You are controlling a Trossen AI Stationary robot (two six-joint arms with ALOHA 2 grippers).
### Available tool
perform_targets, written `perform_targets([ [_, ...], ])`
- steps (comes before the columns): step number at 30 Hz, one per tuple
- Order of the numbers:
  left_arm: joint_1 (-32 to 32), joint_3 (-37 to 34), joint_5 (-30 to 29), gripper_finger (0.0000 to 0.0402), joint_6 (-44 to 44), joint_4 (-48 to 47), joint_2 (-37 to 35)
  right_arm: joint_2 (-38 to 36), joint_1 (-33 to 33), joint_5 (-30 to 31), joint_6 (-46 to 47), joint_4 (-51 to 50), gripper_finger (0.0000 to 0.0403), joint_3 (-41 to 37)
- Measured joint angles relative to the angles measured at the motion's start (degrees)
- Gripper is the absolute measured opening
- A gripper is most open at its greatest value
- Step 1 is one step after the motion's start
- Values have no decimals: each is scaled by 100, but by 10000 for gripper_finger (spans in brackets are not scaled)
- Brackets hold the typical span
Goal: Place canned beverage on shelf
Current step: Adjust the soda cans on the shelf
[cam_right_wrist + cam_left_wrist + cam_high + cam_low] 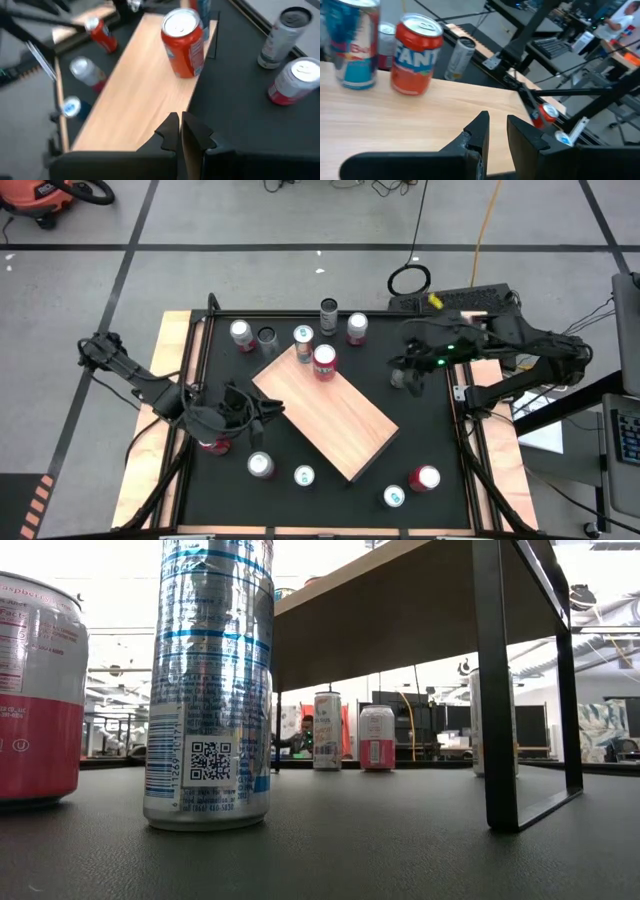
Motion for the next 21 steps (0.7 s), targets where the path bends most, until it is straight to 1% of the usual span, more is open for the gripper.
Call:
perform_targets([
  [3,1,-2,-12,69,0,51,118,293,-250,-77,-312,110,0,-191],
  [5,21,-2,-43,69,0,118,162,441,-439,-459,-519,410,0,-413],
  [7,48,-2,-46,69,0,123,182,562,-623,-691,-587,740,0,-685],
  [11,58,-2,-130,69,2,114,198,646,-1004,-792,-684,1514,0,-1439],
  [15,58,-2,-201,69,2,69,196,676,-1500,-1539,-680,2650,0,-2138],
  [17,80,-2,-201,69,-1,13,196,770,-1662,-1746,-662,3058,0,-2298],
  [21,178,-4,-199,69,2,-61,196,1172,-1915,-2132,-715,3616,0,-2332],
])
